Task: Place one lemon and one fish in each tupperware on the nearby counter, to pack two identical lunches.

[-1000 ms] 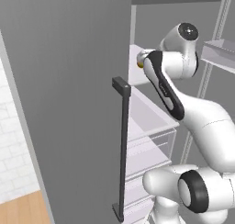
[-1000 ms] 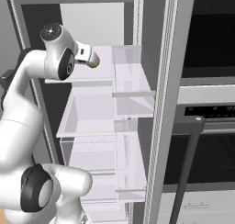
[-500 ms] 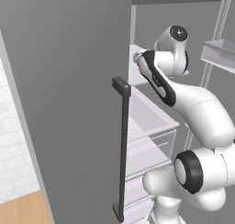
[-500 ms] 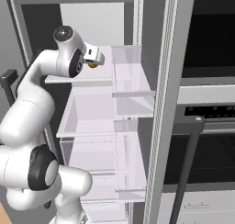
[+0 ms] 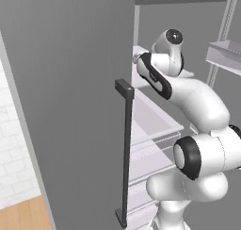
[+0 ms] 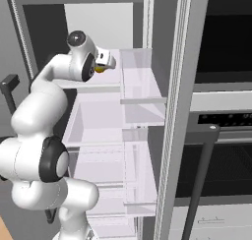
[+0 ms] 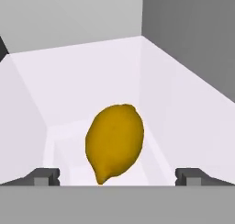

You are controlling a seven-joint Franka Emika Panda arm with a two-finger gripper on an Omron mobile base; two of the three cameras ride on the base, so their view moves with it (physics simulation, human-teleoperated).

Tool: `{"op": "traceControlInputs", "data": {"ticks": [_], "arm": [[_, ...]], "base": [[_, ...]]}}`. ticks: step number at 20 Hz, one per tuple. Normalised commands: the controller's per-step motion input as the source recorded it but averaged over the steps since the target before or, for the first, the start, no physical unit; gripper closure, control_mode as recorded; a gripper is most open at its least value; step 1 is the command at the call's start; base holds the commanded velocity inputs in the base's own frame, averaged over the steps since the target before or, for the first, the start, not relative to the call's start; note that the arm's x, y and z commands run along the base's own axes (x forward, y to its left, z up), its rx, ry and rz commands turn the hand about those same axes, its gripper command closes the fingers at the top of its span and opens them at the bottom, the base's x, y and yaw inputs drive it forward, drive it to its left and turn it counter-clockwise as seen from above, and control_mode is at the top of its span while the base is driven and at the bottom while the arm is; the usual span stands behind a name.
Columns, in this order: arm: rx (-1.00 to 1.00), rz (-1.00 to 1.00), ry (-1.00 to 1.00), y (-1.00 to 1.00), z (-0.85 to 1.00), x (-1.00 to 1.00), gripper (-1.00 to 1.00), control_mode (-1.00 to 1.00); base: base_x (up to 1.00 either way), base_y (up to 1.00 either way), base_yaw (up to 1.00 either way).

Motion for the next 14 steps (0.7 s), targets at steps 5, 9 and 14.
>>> {"op": "traceControlInputs", "data": {"ticks": [5,9,14], "arm": [[0.00,0.00,0.04,0.00,-0.14,0.39,-1.00,-1.00],[0.00,0.00,0.02,0.00,-0.18,0.27,-1.00,-1.00],[0.00,0.00,0.02,0.00,-0.17,0.26,-1.00,-1.00]], "base": [[0.00,0.00,0.00],[0.00,0.00,0.00],[0.00,0.00,0.00]]}}
